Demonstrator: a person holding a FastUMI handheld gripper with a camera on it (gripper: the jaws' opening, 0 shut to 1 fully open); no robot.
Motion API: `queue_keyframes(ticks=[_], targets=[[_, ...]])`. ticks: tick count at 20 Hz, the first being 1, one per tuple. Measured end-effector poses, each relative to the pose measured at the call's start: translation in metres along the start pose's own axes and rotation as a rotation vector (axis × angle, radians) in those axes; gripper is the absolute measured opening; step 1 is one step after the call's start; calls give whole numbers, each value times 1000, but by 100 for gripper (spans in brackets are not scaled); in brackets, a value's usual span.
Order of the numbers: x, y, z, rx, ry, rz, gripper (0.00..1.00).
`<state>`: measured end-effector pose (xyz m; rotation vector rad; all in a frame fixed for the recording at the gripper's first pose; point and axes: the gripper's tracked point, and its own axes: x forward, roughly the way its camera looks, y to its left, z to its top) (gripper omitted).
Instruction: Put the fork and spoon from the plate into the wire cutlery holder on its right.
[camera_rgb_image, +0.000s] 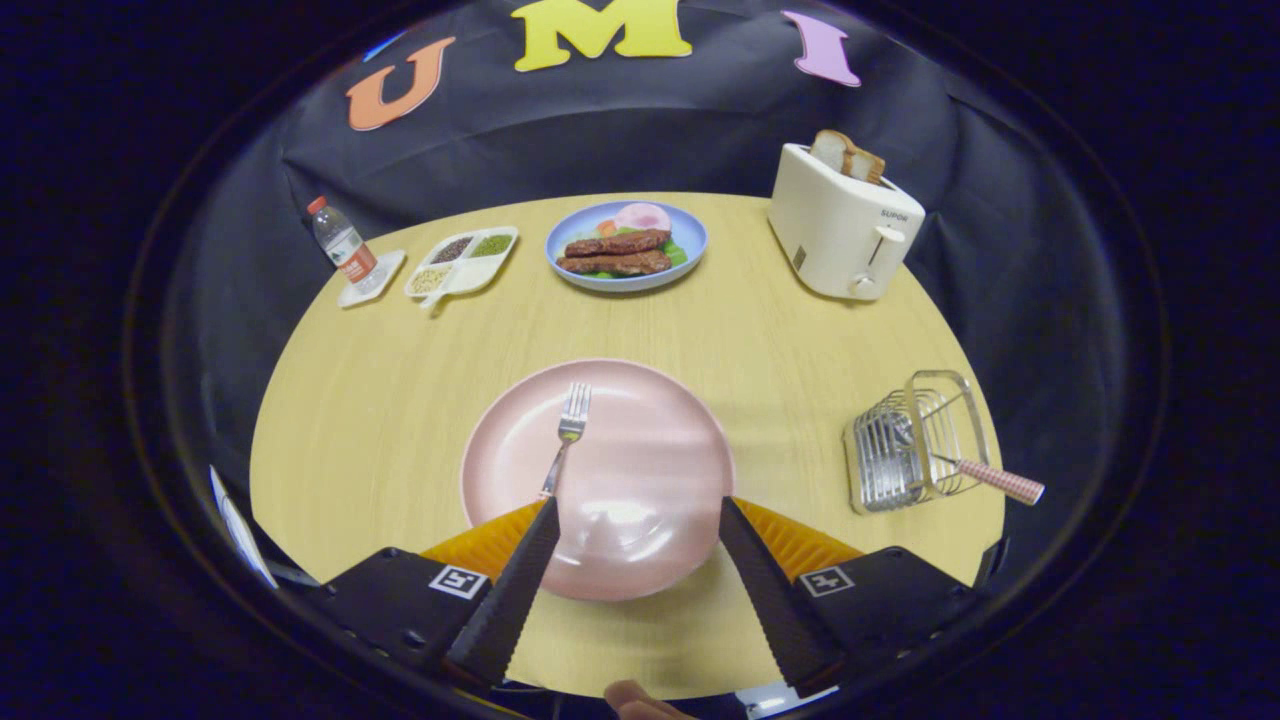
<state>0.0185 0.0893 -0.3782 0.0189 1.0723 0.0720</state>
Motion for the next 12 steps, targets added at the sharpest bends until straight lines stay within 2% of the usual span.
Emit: queue_keyframes(ticks=[8,10,12], targets=[[29,34,-18,63,30,-40,93],[34,43,-18,88,23,-36,85],[38,46,-18,98,21,-50,67]])
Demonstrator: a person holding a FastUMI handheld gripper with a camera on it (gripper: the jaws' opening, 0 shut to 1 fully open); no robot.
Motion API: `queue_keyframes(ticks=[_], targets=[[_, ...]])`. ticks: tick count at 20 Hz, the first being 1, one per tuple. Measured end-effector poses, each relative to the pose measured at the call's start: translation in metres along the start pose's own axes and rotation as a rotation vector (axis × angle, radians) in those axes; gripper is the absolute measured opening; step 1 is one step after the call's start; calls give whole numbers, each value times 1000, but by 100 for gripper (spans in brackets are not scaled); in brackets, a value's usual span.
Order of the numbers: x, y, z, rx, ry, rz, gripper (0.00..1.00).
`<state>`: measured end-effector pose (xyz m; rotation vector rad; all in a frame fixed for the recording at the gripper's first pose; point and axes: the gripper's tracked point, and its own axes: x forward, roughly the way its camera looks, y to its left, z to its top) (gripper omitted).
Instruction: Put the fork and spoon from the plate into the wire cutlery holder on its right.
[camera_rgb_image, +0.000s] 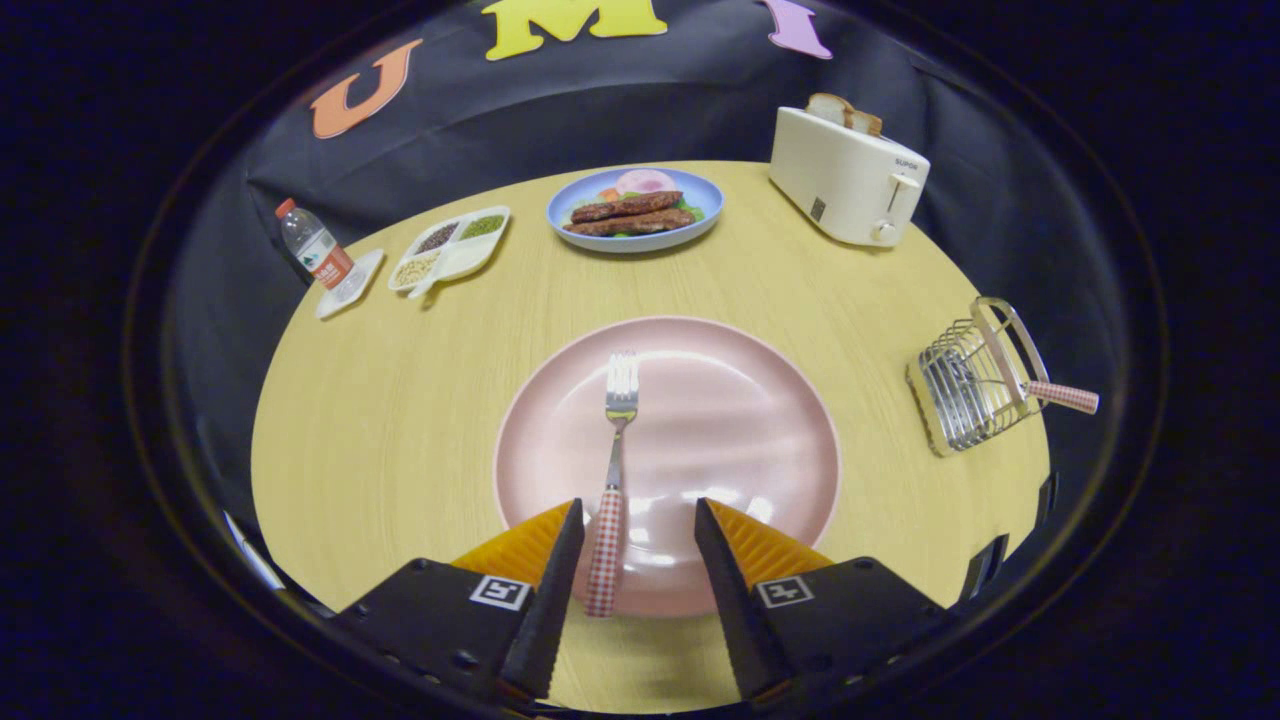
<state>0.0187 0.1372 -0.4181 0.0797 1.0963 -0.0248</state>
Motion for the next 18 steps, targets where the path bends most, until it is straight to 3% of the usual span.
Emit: queue_keyframes(ticks=[2,5,7,10,11,18], targets=[[3,1,-1,8,0,-18,58],[6,4,-4,13,4,-38,22],[7,6,-4,4,1,-47,10],[8,4,-6,-18,-5,-68,11],[8,6,-7,-23,-2,-63,5],[-22,3,-4,-107,-57,-6,1]])
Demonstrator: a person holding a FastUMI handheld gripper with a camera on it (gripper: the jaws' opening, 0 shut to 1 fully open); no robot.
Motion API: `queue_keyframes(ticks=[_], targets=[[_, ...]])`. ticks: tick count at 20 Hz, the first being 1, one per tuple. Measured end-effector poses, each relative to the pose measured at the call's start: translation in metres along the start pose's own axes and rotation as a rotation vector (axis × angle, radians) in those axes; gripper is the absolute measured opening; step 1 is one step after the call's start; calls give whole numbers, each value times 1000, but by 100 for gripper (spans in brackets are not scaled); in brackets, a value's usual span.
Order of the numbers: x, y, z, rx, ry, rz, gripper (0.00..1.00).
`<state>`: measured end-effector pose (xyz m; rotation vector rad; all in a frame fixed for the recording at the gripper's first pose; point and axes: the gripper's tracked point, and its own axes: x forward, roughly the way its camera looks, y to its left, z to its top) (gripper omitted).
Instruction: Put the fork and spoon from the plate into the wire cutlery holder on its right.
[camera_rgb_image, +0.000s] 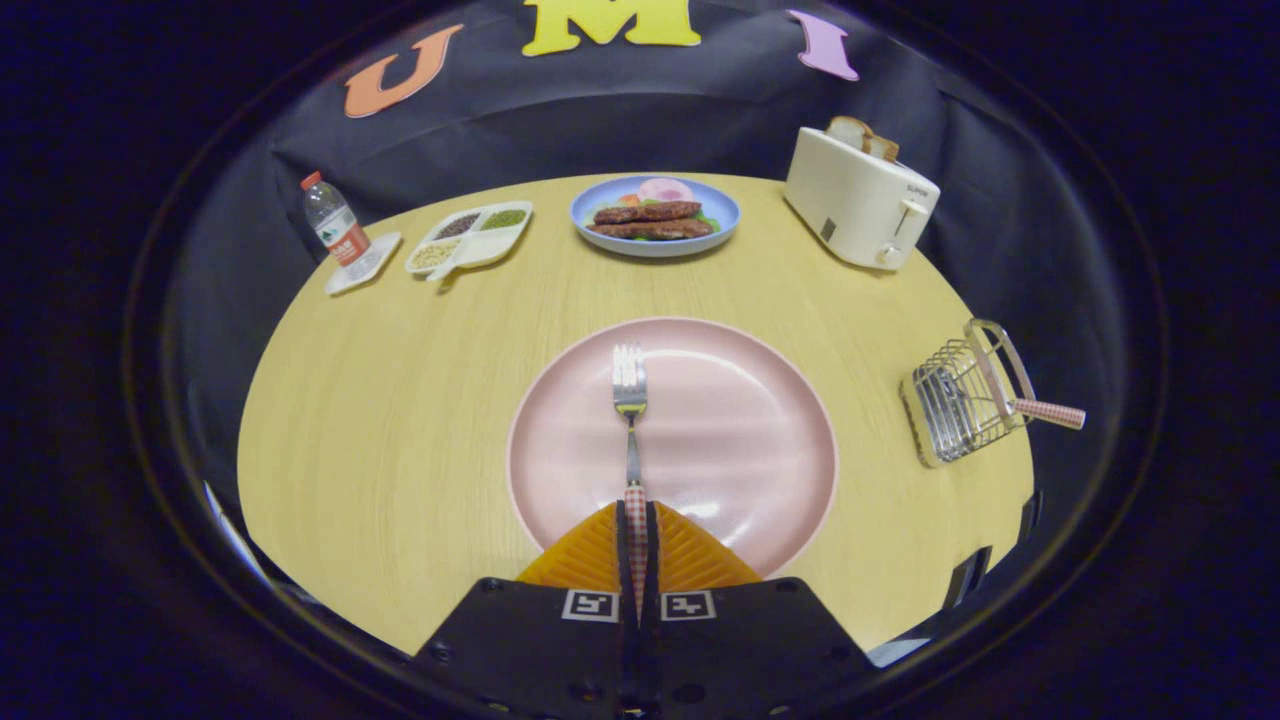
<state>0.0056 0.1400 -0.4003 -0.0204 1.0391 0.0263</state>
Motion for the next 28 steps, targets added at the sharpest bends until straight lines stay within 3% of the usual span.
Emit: queue_keyframes(ticks=[13,23,28], targets=[[-81,-80,29,-37,-6,41,1],[-101,-208,31,15,56,-27,0],[-113,-247,29,21,122,3,1]])
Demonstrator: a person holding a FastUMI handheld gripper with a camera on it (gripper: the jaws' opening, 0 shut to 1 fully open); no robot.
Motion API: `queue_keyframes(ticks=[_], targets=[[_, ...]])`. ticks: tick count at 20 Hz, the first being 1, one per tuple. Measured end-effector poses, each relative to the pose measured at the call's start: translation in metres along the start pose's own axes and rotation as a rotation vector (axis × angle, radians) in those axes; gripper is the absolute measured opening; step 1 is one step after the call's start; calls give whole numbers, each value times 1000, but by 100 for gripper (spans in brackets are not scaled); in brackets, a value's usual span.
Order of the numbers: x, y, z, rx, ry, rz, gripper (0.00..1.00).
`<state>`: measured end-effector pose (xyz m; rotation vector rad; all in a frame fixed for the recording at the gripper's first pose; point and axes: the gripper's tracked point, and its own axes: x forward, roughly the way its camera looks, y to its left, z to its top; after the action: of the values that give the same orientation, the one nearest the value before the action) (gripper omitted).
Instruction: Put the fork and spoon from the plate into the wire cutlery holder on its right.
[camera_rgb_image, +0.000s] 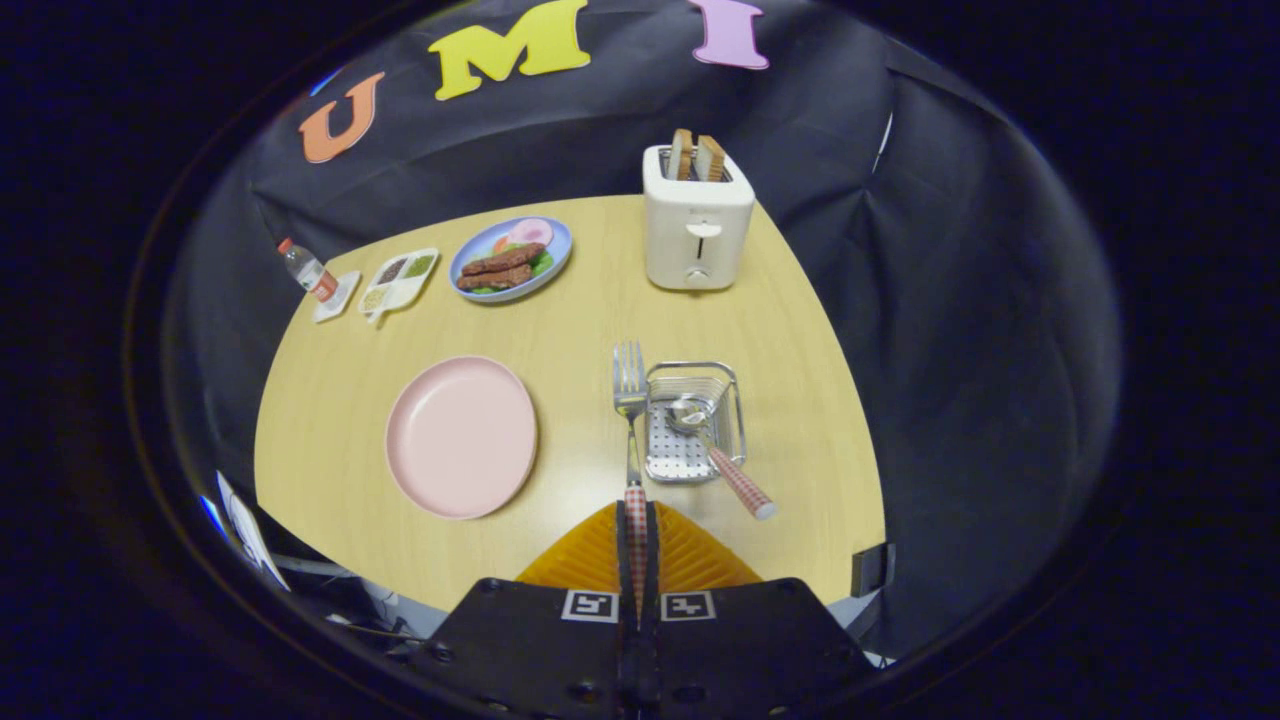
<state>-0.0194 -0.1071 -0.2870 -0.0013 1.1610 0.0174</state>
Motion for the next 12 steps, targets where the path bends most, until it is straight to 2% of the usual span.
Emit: queue_keyframes(ticks=[3,9,12], targets=[[-3,-13,0,10,78,46,1],[5,-30,11,-15,180,57,1],[11,-27,6,-36,275,65,1]])
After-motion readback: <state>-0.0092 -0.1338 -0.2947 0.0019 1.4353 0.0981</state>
